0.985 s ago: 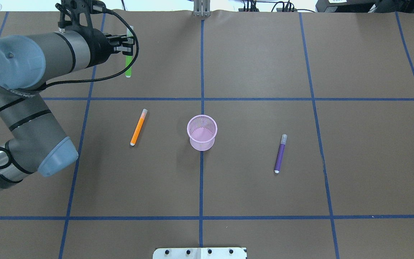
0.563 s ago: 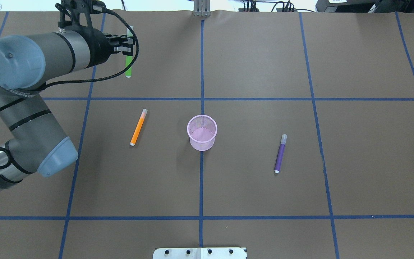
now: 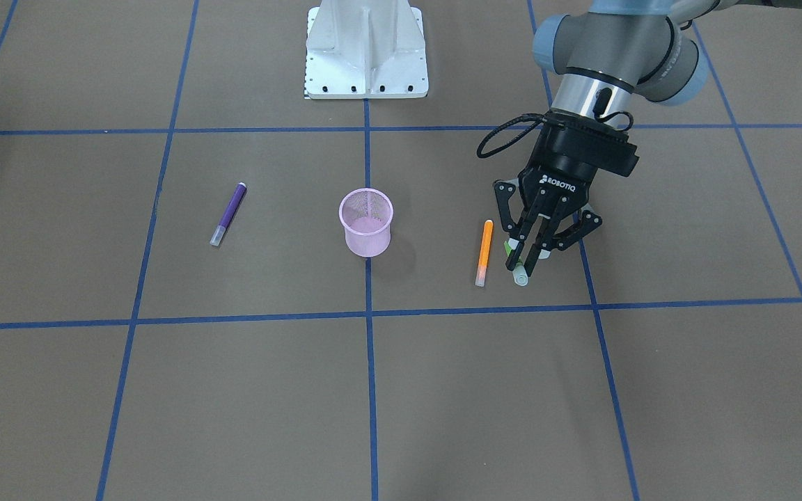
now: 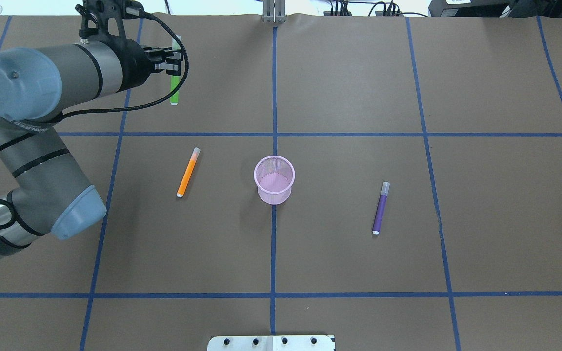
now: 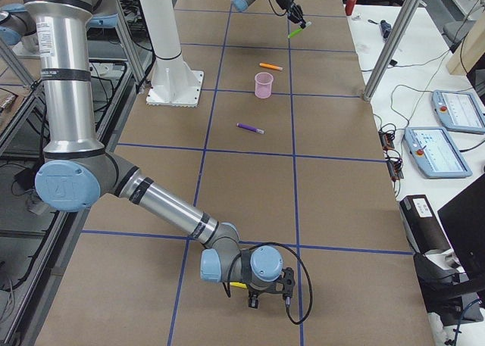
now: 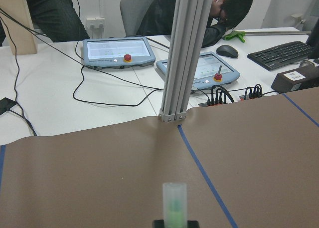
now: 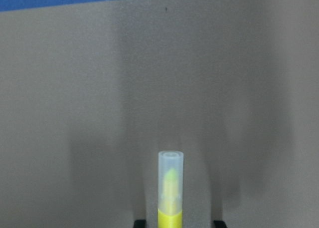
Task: Collect pens into pen holder
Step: 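Hold the green marker in the left gripper while the right grasps the yellow highlighter, then carry the green marker with the left gripper over the purple cup, then release the green marker into the cup and raise the left gripper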
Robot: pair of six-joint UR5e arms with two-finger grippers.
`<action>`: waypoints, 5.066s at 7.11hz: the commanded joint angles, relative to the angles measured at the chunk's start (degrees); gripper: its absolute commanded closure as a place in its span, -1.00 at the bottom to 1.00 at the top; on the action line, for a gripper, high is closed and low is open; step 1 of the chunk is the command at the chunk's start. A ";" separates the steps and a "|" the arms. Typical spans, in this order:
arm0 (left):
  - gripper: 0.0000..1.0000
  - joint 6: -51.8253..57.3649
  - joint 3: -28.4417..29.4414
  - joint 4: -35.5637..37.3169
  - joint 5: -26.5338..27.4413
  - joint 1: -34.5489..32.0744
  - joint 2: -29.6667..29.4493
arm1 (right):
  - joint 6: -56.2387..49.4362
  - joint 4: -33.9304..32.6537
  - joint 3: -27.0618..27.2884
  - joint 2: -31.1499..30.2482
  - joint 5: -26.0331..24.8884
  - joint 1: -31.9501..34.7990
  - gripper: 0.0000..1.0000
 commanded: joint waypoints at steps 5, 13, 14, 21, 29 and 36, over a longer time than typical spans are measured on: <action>1.00 0.00 0.12 0.00 0.00 0.04 -0.04 | -0.01 0.16 0.17 -0.09 -0.54 0.07 0.72; 1.00 -8.58 0.38 -4.66 12.90 10.74 -2.31 | 16.06 0.42 27.75 1.31 1.31 0.34 1.00; 1.00 -10.09 0.55 -5.61 18.14 14.59 -2.67 | 17.91 0.42 29.68 1.75 1.31 0.34 1.00; 1.00 -10.20 8.81 -15.56 31.90 26.84 -5.57 | 27.15 12.64 30.49 3.16 1.92 -1.24 1.00; -0.78 -9.85 13.21 -15.73 31.55 27.11 -8.21 | 27.15 12.81 31.46 3.86 2.98 -1.25 1.00; -0.97 -13.60 9.18 -7.96 15.36 17.74 -9.70 | 27.42 19.20 35.59 10.80 2.01 -5.55 1.00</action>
